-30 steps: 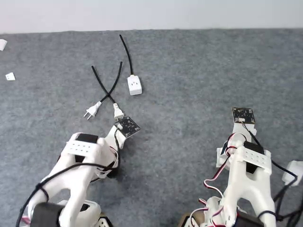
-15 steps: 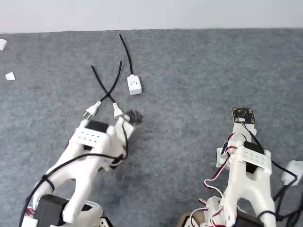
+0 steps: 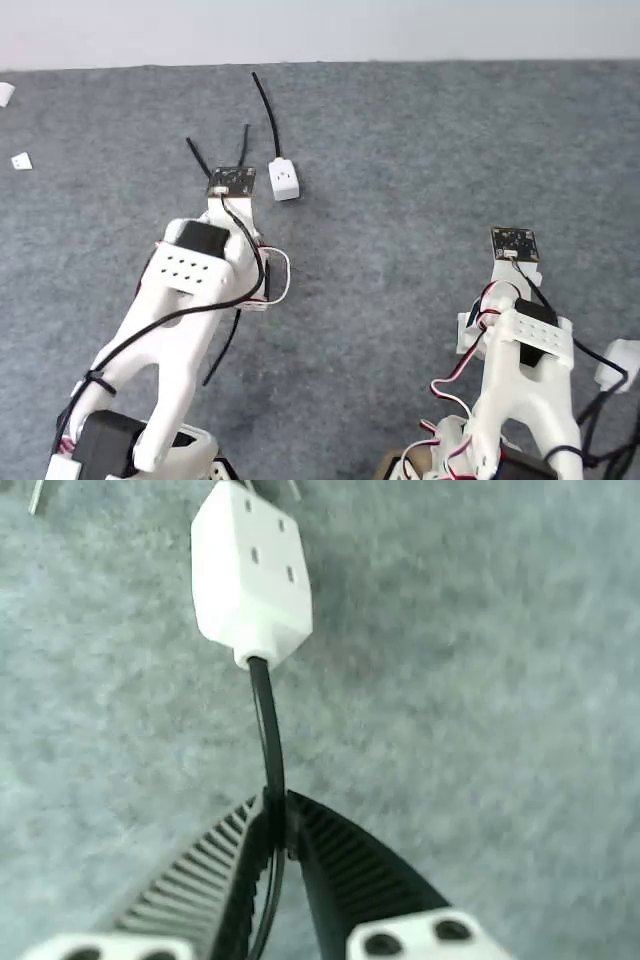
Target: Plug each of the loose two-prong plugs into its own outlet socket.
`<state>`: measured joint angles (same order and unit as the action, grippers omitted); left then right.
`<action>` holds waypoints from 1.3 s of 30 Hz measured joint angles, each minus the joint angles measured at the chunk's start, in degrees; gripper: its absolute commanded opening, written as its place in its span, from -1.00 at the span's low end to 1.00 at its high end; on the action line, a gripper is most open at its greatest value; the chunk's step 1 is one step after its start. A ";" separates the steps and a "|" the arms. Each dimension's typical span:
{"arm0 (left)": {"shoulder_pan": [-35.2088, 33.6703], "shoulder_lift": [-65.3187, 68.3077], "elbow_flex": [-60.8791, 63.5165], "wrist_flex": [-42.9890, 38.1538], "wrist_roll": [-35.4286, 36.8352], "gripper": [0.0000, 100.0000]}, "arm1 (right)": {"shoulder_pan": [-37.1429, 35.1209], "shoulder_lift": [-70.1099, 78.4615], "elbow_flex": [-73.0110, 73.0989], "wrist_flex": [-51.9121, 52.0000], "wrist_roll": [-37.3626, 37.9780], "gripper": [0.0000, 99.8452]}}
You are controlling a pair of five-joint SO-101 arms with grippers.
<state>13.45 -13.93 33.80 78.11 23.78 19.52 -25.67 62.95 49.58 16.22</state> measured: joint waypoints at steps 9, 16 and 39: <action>-0.53 0.09 15.30 -18.55 1.58 -0.98 | 0.00 0.00 0.00 0.00 0.00 -0.98; -6.68 0.09 16.70 -21.01 1.85 -0.93 | 0.00 0.00 0.00 0.00 0.00 -0.98; -14.15 0.18 13.63 -13.36 -9.14 -0.33 | 0.00 0.00 0.00 0.00 0.00 -0.98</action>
<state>-0.70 -13.76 47.43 64.75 14.64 19.52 -25.67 62.95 49.58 16.22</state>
